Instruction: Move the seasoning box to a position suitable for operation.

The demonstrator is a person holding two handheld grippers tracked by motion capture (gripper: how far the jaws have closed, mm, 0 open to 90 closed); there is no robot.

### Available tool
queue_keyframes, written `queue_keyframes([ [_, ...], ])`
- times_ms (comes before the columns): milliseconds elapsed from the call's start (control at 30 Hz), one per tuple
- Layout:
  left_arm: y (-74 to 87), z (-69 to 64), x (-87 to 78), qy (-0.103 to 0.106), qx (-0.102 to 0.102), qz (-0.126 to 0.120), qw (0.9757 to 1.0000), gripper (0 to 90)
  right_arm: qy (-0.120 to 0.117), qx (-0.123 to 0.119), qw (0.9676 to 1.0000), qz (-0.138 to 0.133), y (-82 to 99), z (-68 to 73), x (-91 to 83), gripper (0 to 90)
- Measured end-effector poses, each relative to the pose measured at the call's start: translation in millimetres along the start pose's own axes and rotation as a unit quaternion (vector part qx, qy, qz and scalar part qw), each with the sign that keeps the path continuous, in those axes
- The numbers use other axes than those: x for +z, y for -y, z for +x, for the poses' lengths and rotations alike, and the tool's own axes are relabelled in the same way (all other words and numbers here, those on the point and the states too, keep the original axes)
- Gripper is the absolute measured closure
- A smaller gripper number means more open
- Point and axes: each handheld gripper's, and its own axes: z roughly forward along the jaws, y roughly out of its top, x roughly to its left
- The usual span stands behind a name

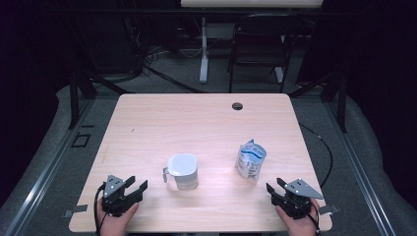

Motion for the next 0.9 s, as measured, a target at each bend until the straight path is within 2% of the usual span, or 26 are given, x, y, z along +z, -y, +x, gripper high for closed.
queue_keyframes([
  [67, -0.4, -1.7, 1.3, 0.003, -0.003, -0.004, 1.0000, 45.8, 0.003, 0.002, 1.0000, -0.001, 0.8, -2.5, -1.1, 53.5],
  [267, -2.3, -8.6, 8.0, 0.006, 0.006, 0.003, 1.0000, 45.7, 0.008, 0.016, 0.9998, -0.007, 1.5, -8.9, -2.0, 53.2],
  [367, -3.6, -11.4, 9.8, 0.007, 0.006, 0.002, 1.0000, 45.4, 0.004, 0.012, 0.9999, -0.005, 3.0, -8.1, -1.4, 52.1],
  [500, -4.9, -16.4, 11.1, 0.008, 0.017, 0.002, 0.9998, 44.9, 0.004, -0.009, 1.0000, 0.001, 2.5, -4.1, -1.7, 51.8],
  [667, -4.5, -20.5, 8.9, 0.015, 0.024, 0.002, 0.9996, 44.3, 0.000, -0.014, 0.9999, -0.004, -1.8, 2.8, -3.2, 50.8],
  [900, -10.2, -30.8, 8.9, 0.038, 0.046, -0.002, 0.9982, 45.7, -0.005, -0.020, 0.9998, -0.002, -3.5, 8.0, 0.4, 50.0],
])
